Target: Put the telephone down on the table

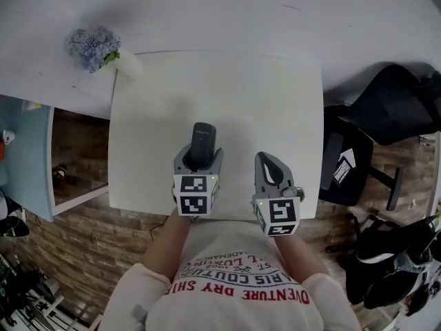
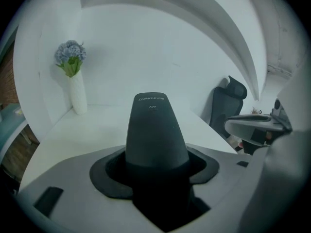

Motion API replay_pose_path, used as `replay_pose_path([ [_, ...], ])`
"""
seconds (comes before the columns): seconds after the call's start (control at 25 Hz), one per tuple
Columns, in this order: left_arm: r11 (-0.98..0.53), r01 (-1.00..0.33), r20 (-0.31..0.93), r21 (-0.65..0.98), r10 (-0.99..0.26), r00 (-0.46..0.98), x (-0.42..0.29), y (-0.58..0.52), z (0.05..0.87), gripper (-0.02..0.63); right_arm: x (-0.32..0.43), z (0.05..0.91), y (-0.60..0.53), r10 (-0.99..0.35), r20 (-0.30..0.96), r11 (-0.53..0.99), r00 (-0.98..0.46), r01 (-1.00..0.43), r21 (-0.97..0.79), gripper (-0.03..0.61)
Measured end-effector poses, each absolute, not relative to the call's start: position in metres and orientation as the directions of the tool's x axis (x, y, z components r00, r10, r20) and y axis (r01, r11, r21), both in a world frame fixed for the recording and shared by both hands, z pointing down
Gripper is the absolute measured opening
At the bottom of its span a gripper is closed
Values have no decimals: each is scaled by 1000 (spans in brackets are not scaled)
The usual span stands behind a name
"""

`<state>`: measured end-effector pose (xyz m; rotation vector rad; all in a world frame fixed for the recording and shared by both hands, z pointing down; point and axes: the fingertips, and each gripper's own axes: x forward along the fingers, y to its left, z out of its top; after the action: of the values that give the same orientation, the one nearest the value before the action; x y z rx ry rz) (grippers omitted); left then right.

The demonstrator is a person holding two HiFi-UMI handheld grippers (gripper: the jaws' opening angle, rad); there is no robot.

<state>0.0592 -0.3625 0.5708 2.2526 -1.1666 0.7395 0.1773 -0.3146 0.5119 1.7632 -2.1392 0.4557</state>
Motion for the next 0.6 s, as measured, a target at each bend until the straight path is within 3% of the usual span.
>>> replay_pose_path([
  [0.6,-439,-889,813,131,-465,349,99,-414,665,301,213,566,-349,-823,522,203,-226,-974,-103,25],
])
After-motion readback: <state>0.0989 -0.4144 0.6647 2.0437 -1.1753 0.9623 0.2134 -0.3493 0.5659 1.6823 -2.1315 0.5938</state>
